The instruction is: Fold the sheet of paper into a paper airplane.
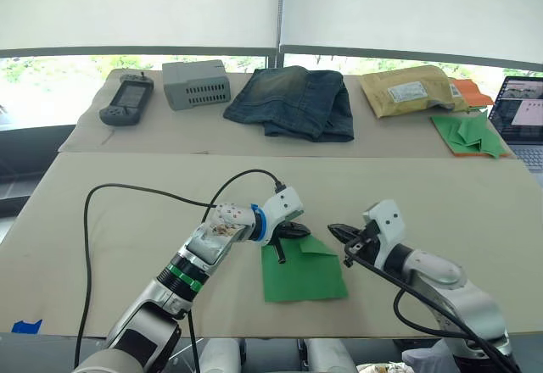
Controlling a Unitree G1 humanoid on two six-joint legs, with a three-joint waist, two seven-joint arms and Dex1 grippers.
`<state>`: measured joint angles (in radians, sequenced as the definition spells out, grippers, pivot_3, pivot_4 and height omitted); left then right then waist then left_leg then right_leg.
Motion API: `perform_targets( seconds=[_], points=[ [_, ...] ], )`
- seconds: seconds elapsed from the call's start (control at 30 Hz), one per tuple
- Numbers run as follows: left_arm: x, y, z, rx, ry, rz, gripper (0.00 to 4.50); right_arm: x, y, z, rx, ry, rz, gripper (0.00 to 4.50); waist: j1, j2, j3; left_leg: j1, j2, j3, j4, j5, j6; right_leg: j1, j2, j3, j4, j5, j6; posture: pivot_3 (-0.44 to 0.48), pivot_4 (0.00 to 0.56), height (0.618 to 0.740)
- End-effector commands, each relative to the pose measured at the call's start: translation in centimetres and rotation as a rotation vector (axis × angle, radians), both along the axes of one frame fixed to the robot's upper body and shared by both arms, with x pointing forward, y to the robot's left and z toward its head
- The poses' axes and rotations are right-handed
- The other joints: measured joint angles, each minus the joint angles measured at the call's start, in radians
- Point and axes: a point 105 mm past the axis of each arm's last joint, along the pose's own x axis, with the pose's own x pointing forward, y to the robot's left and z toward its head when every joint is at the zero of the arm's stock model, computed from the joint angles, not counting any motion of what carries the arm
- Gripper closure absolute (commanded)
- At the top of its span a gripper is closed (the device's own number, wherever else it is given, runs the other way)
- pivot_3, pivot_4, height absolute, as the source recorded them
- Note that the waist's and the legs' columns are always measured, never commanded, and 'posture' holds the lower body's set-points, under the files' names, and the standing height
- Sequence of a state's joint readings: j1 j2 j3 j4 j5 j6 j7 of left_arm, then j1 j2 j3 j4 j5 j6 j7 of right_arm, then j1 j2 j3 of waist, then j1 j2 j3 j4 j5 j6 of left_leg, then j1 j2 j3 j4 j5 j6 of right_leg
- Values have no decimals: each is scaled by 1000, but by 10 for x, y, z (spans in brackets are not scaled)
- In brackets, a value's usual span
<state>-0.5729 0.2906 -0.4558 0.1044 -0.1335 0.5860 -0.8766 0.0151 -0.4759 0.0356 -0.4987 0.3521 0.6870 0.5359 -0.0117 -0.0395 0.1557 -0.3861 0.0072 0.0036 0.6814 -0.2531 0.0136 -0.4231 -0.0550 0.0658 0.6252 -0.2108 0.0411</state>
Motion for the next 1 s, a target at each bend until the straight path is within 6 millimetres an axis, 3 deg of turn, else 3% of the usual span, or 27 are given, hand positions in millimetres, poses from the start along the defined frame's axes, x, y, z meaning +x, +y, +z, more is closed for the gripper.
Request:
perform_targets(
  seconds=[0.03,0.2,0.43,0.6,0.73,1.0],
  points=[
    [3,4,-3,7,-15,33,4500,-6,12,-16,-9,61,14,4460,-1,0,0,-1,0,0,0,0,0,0,-1,0,0,0,0,0,150,728],
    [-1,-6,5,-51,-45,10,4500,-12,15,-39,10,163,-25,4460,-2,0,0,1,-1,-2,0,0,0,1,-2,2,0,1,1,0,150,728],
    [-4,-8,-6,9,-17,0,4500,-13,15,-45,-8,174,-36,4460,-4,0,0,2,0,-1,0,0,0,2,-1,2,0,0,1,0,150,728],
    [19,21,-14,92,-101,157,4500,-13,14,-47,-16,174,-45,4460,-5,-1,-4,3,0,-1,0,0,0,2,-1,2,0,0,1,0,150,728],
    [25,47,-15,107,-96,219,4500,-12,15,-47,-18,175,-40,4460,-12,-2,-6,4,2,-2,-1,0,0,3,1,2,0,0,1,0,150,728],
    [26,62,24,-124,-8,298,4500,-10,19,-47,-40,164,-3,4460,-18,-2,-6,4,6,-2,-1,0,0,1,2,2,0,0,0,0,150,728]
  ],
)
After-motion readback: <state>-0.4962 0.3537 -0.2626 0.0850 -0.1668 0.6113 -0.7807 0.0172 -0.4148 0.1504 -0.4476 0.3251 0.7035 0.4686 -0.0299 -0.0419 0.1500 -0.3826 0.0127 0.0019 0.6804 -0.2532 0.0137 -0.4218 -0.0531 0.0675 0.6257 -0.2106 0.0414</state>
